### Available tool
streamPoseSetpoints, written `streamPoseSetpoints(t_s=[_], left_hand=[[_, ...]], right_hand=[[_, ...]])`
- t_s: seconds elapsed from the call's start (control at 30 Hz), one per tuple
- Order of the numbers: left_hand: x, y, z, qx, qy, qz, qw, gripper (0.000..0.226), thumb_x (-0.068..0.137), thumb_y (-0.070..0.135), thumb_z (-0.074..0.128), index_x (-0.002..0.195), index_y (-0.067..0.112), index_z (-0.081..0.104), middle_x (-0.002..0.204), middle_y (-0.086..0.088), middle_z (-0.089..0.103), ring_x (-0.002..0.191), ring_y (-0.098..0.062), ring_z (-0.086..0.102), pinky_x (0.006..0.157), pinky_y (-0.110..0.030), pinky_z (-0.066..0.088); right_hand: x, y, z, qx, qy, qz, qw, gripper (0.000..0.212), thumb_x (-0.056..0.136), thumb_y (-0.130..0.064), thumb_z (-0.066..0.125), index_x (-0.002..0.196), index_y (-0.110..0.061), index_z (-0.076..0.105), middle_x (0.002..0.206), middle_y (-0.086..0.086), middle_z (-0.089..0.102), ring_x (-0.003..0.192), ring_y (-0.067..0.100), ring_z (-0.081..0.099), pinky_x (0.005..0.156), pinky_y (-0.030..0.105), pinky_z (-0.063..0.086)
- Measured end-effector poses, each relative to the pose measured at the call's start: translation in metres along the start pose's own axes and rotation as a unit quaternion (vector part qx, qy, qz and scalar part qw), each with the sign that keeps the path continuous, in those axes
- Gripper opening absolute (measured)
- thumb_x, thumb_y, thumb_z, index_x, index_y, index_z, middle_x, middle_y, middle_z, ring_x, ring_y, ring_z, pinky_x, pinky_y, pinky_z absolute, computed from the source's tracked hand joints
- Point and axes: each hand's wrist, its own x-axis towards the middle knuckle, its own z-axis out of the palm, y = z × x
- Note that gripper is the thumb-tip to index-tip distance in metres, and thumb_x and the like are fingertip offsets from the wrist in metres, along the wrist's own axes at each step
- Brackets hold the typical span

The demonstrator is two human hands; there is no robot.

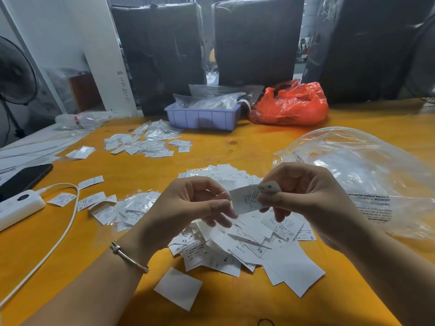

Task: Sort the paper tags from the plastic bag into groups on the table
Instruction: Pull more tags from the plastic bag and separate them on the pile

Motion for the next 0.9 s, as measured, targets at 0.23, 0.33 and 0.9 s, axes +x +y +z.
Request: streamPoseSetpoints(t_s=[0.23,0.33,0.9], left_hand=[[-0.001,0.000,0.000,0.003,-0.002,-0.004,1.000,0.011,0.087,0.022,0.074,0.096,0.016,0.074,0.092,-0.014,0.077,0.079,-0.030,0.075,0.062,-0.024,0.056],[-0.001,0.001,0.001,0.008,-0.010,-0.005,1.000,0.010,0.089,0.022,0.071,0.094,0.014,0.074,0.090,-0.014,0.076,0.077,-0.029,0.075,0.061,-0.022,0.055],[0.000,0.004,0.007,0.008,0.019,-0.005,1.000,0.013,0.081,0.027,0.075,0.088,0.017,0.076,0.090,-0.013,0.077,0.074,-0.030,0.075,0.057,-0.021,0.055]], right_hand=[[0.001,0.002,-0.002,-0.008,0.007,0.010,1.000,0.013,0.069,-0.016,0.077,0.078,-0.009,0.069,0.071,0.014,0.071,0.052,0.018,0.058,0.050,0.024,0.045],[0.000,0.003,-0.001,-0.005,-0.014,0.018,1.000,0.011,0.073,-0.012,0.080,0.078,-0.010,0.070,0.072,0.015,0.071,0.052,0.017,0.058,0.050,0.023,0.045],[0.000,0.008,0.004,-0.020,0.069,-0.036,0.997,0.013,0.079,-0.015,0.073,0.087,-0.006,0.069,0.071,0.004,0.072,0.052,0.014,0.059,0.048,0.018,0.044]])
